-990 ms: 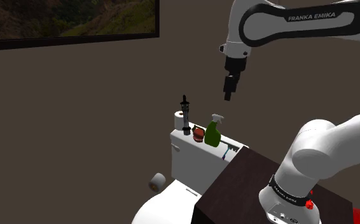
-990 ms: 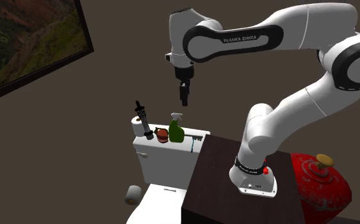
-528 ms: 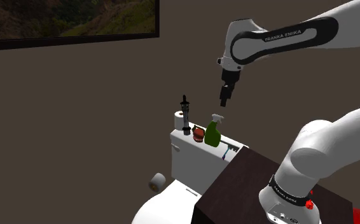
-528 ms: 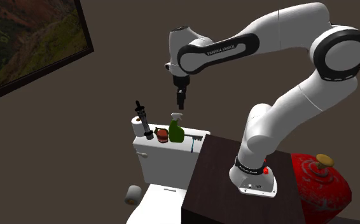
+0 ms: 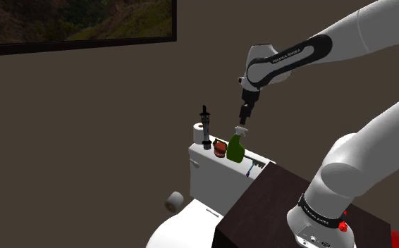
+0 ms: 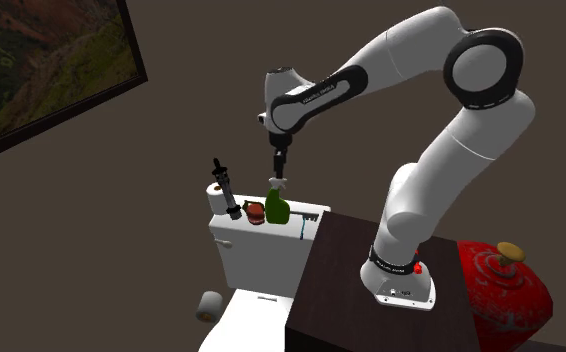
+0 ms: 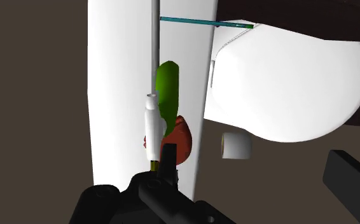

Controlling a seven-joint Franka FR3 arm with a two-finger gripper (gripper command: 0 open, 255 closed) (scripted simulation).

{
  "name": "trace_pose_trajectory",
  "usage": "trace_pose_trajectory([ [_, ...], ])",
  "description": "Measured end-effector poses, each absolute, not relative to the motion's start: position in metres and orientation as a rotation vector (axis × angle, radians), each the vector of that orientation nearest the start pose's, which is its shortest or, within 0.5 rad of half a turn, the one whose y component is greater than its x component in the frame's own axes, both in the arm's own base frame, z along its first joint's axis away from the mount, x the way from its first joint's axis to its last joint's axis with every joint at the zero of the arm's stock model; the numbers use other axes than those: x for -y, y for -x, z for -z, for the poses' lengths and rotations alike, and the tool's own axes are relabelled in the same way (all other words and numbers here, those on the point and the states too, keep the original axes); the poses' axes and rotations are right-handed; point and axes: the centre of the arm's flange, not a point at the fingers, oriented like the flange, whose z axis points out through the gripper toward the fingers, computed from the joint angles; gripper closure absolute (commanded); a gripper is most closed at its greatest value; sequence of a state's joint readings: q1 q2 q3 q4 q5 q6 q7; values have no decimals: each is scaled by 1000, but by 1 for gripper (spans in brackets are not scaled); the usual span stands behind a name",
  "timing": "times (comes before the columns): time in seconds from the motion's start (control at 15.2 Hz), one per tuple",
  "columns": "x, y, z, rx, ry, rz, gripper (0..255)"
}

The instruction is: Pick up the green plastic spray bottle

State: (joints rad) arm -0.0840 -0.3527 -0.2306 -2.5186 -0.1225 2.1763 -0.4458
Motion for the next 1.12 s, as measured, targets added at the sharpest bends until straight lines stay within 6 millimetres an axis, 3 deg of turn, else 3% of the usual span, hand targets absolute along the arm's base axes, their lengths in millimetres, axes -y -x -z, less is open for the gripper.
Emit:
trace_pose_trajectory([
  [0.53, 196, -439, -329, 336, 3129, 37, 0],
  [1.06, 203, -444, -287, 336, 3128, 42, 0],
  [1.12, 203, -444, -285, 336, 3128, 43, 255],
])
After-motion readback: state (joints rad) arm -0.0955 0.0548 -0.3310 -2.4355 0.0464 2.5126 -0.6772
